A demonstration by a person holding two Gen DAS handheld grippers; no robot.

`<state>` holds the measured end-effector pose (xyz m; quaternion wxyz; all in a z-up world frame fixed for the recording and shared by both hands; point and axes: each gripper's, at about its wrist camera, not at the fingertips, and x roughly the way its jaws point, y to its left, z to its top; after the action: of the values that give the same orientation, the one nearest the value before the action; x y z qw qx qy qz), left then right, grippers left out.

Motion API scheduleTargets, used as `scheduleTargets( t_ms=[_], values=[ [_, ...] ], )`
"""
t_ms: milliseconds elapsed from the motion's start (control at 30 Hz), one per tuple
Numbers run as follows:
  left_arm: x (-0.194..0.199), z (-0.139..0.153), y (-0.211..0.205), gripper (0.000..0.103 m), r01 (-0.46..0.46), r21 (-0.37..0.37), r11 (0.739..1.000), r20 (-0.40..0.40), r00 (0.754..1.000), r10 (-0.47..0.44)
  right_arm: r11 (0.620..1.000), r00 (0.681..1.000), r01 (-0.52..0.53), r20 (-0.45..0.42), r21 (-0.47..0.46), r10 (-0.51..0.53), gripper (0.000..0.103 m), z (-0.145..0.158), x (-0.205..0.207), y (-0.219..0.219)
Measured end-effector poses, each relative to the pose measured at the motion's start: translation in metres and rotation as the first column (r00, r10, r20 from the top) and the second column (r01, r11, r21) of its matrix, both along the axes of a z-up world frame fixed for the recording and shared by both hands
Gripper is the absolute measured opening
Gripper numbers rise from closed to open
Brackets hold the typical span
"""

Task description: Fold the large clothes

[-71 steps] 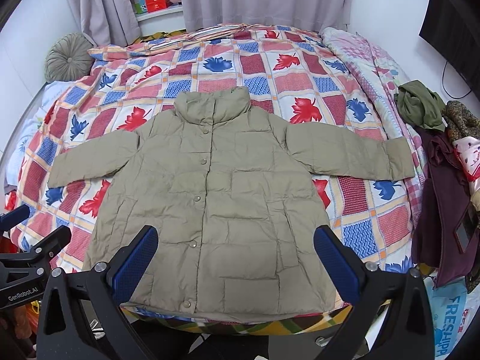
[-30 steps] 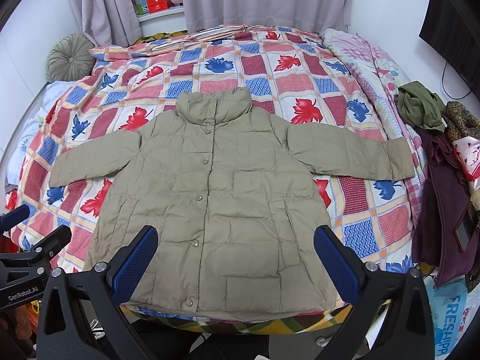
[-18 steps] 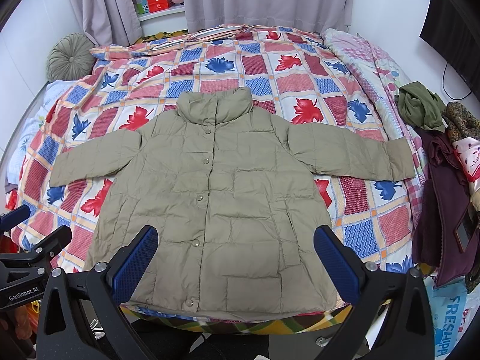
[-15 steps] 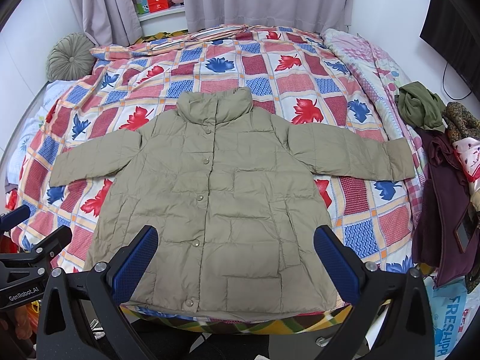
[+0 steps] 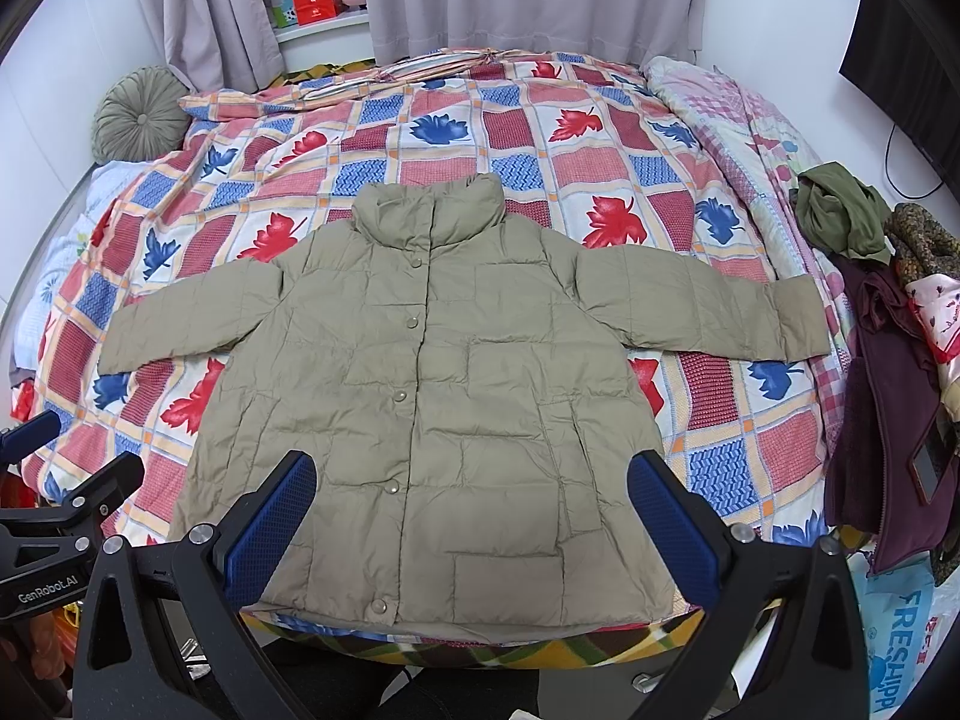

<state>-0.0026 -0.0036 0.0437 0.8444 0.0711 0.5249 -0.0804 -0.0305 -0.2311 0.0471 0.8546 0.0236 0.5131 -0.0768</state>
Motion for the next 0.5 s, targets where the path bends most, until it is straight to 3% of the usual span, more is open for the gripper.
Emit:
scheduleTargets(
  t_ms=[500],
  values=[
    [0.0013,0.0021,0.0078,0.103,-0.01,-0.012,1.0,-0.006,1.0,0.01,1.0,1.0,-0.002,-0.005,0.001,0.002,0.103,-0.0012,0.0009,0.0012]
  ],
)
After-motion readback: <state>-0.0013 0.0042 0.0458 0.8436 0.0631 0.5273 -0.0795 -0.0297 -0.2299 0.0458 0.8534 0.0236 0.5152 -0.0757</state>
